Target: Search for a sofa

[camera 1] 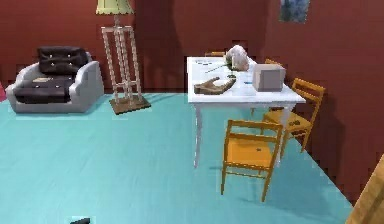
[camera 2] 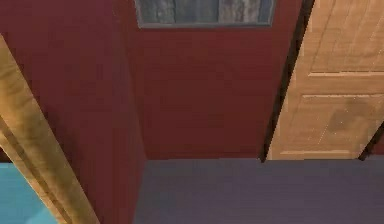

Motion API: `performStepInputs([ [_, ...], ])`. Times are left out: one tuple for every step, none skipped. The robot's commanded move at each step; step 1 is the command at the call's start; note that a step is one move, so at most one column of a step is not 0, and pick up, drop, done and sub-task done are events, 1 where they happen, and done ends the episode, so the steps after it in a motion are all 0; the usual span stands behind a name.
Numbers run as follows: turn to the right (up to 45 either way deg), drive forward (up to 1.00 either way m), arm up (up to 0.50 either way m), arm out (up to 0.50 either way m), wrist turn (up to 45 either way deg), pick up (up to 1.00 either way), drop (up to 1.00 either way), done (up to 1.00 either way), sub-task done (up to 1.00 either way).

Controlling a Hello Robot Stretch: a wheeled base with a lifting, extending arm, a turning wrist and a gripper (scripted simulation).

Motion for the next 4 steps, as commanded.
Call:
performStepInputs([
  [0.0,0.45,0.00,0.00,0.0,0.00,0.00,0.00,0.00],
  [-39.0,0.00,0.00,0.00,0.0,0.00,0.00,0.00,0.00],
  [0.0,0.75,0.00,0.00,0.0,0.00,0.00,0.00,0.00],
  [-6.0,0.00,0.00,0.00,0.0,0.00,0.00,0.00,0.00],
])
